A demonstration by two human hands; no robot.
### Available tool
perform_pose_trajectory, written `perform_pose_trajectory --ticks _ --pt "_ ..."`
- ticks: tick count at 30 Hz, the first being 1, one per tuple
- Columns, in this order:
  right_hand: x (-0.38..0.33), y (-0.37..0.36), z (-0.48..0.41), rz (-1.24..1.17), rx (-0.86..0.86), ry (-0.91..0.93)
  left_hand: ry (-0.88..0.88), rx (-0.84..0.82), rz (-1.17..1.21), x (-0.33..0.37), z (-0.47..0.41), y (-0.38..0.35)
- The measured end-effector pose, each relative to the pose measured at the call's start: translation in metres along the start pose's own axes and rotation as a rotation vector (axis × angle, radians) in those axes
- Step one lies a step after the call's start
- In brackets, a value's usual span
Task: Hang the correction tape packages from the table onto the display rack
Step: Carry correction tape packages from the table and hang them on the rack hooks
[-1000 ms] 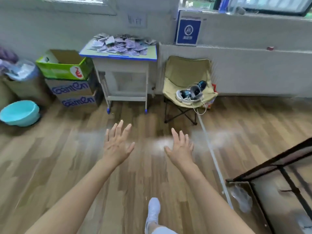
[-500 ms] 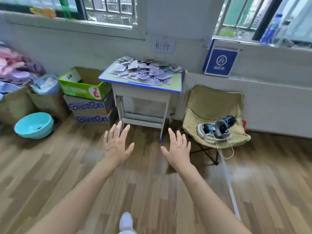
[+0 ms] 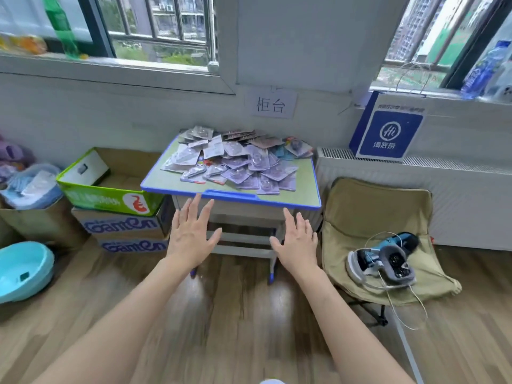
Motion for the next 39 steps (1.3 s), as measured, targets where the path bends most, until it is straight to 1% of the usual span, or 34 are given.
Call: perform_pose_trajectory --ticks 4,8,12,16,21,26,28,31,36,39 --pt "-0.009 -0.012 -0.067 0.027 -0.025 -0.04 -0.003 -0.041 0.004 -0.016 -0.063 -0.019" --pt "-0.02 -0.026 -0.144 0.053 -0.047 -0.041 0.013 -0.072 0.028 -0.038 -0.132 -0.041" --pt "-0.031 -0.041 -0.232 0.017 -0.075 -0.043 0.044 -0.077 0.06 -0.059 -0.213 -0.063" --pt "-0.036 -0.054 -0.314 0.005 -0.113 -0.05 0.067 -0.111 0.037 -0.072 -0.292 -0.082" --pt "-0.049 -0.078 -0.396 -0.017 -0.173 -0.046 0.127 -0.196 0.095 -0.092 -0.369 -0.111" --pt "-0.056 -0.108 -0.434 0.019 -0.202 -0.049 0.186 -0.274 0.185 -0.111 -0.414 -0.147" --pt "-0.055 -0.117 -0.447 0.039 -0.21 -0.062 0.182 -0.293 0.214 -0.116 -0.432 -0.16" --pt "-0.048 -0.128 -0.458 0.085 -0.214 -0.116 0.146 -0.312 0.196 -0.121 -0.454 -0.176" --pt "-0.045 -0.133 -0.461 0.134 -0.129 -0.142 0.186 -0.346 0.204 -0.129 -0.472 -0.198" --pt "-0.043 -0.135 -0.463 0.129 -0.118 -0.15 0.213 -0.366 0.189 -0.128 -0.476 -0.205"
Point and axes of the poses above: each hand's wrist, its own z-axis away from the middle knuckle, its own y-axis out of the back of the hand, x = y × z, the point moved 10 cm from there along -z, towards the middle knuckle, and after that the axes turned 6 degrees about z, right-handed, at the moved point
